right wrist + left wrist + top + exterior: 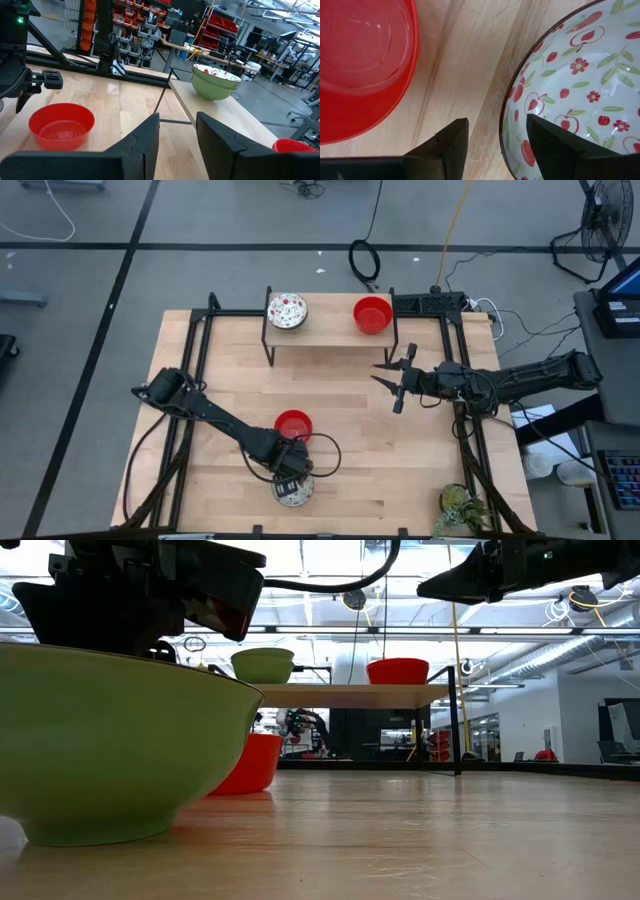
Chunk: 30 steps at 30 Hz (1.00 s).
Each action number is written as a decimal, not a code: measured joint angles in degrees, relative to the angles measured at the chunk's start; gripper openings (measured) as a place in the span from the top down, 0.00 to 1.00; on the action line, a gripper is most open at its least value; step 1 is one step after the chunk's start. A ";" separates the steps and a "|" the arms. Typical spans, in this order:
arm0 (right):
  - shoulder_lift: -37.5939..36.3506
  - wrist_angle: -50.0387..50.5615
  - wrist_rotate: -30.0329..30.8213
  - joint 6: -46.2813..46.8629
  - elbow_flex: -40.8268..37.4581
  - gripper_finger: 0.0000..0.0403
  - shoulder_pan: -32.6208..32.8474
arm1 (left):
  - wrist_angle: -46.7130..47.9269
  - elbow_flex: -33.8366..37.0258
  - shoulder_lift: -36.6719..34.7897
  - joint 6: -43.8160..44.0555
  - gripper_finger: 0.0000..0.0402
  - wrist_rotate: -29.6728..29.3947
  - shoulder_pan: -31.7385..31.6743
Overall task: Pick & Place Mini bowls
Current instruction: Stack the white patterned bowl on the white patterned bowls on the shelf
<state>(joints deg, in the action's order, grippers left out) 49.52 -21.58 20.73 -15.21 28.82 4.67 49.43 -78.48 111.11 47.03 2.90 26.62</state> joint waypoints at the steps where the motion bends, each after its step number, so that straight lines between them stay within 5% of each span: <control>1: 0.00 0.00 0.00 0.00 0.00 0.71 0.00 | 0.00 0.00 0.00 0.00 0.50 0.00 0.00; 14: 0.00 0.01 0.00 -0.02 0.00 0.71 0.00 | -0.02 0.00 0.00 0.24 0.51 0.02 0.00; 30: 0.00 0.02 0.00 -0.01 0.00 0.71 -0.02 | -0.10 -0.05 0.00 -0.01 0.87 0.24 0.02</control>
<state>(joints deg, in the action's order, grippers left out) 49.52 -21.56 20.73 -15.21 28.82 4.65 49.32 -78.53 111.11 47.01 3.14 26.63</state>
